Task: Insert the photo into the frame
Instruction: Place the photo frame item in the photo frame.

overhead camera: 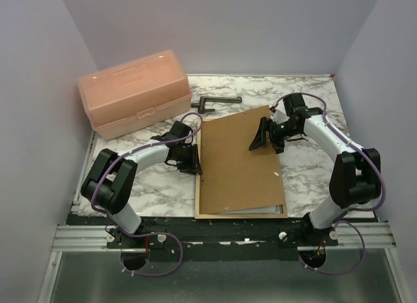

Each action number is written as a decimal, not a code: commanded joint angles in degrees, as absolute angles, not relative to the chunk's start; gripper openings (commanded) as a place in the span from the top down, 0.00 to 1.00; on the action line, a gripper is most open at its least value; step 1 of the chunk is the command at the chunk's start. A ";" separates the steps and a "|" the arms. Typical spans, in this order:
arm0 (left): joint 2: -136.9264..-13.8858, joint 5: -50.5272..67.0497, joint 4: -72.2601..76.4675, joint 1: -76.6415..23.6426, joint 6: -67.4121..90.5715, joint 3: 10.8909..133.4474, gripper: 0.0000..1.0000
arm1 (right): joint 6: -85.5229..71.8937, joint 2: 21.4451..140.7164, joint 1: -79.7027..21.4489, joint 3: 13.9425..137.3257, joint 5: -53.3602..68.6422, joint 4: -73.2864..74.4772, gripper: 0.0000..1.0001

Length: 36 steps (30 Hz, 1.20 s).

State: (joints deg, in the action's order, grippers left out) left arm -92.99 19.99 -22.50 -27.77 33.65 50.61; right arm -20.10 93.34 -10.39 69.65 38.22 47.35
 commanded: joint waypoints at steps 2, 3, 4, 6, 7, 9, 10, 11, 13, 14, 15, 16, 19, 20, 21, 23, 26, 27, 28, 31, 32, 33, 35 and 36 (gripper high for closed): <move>-96.29 13.54 -22.41 -28.65 32.34 49.41 0.68 | -21.93 93.74 -12.91 68.36 31.65 45.90 0.24; -96.27 13.56 -22.33 -28.65 32.42 49.39 0.68 | -22.25 93.79 -13.48 68.02 30.63 45.49 0.21; -96.27 13.56 -22.33 -28.65 32.43 49.39 0.67 | -22.46 93.97 -13.85 67.80 29.86 45.26 0.20; -96.23 13.50 -22.41 -28.65 32.43 49.39 0.66 | -22.85 94.34 -14.69 67.59 27.73 45.11 0.17; -96.15 13.40 -22.59 -28.65 32.43 49.39 0.65 | -22.99 94.54 -15.08 67.59 25.79 45.21 0.14; -95.96 12.96 -22.87 -28.70 32.43 49.52 0.64 | -23.41 95.01 -15.78 67.67 22.05 45.66 0.12; -95.97 12.48 -23.27 -28.74 32.51 49.61 0.63 | -23.59 95.37 -16.02 67.70 20.33 46.04 0.12; -95.93 11.87 -23.70 -28.82 32.52 49.81 0.63 | -23.73 95.59 -16.29 67.68 18.27 46.22 0.10; -95.87 11.09 -24.25 -28.98 32.52 50.09 0.62 | -24.29 95.95 -16.74 66.95 15.51 45.95 0.09; -95.76 10.87 -24.40 -29.07 32.52 50.05 0.61 | -24.50 96.13 -17.02 66.51 14.40 45.73 0.08; -95.59 10.85 -24.40 -29.09 32.52 50.09 0.60 | -24.78 96.27 -17.32 66.16 13.44 45.46 0.07; -95.55 10.73 -24.41 -29.11 32.52 50.02 0.57 | -25.00 96.48 -17.57 65.73 12.54 45.20 0.06; -95.42 10.29 -24.66 -29.09 32.69 50.09 0.48 | -25.70 96.49 -18.25 64.95 9.49 44.31 0.03; -95.44 9.96 -24.72 -29.09 32.86 50.10 0.44 | -25.91 96.22 -18.37 64.76 8.26 44.03 0.02; -95.39 9.77 -24.85 -29.09 32.95 50.10 0.42 | -26.09 95.76 -18.53 64.38 7.45 43.34 0.00; -95.40 9.50 -25.02 -29.09 33.04 50.10 0.40 | -26.39 95.43 -18.54 64.25 6.67 43.03 0.00; -95.33 9.05 -25.26 -29.11 33.13 50.17 0.38 | -26.70 95.31 -18.75 64.38 5.01 43.06 0.00; -95.36 8.91 -25.44 -29.09 33.11 50.19 0.38 | -26.74 95.21 -18.96 64.34 4.03 43.09 0.00; -95.21 8.81 -25.46 -29.14 33.13 50.19 0.38 | -26.82 95.14 -19.14 64.40 2.90 43.22 0.00; -94.99 8.70 -25.74 -29.16 33.10 50.19 0.37 | -27.15 95.05 -19.44 64.51 -1.07 43.83 0.00; -94.93 8.64 -25.83 -29.18 33.13 50.18 0.37 | -27.35 94.92 -19.44 64.53 -2.40 44.11 0.00; -94.79 8.61 -25.84 -29.18 33.13 50.11 0.37 | -27.42 94.80 -19.59 64.51 -3.52 44.21 0.00; -94.61 8.55 -25.83 -29.18 33.22 50.02 0.37 | -27.52 94.55 -19.56 64.34 -4.72 44.40 0.00; -94.53 8.53 -25.82 -29.18 33.18 50.01 0.37 | -27.43 94.47 -19.59 64.27 -4.79 44.32 0.00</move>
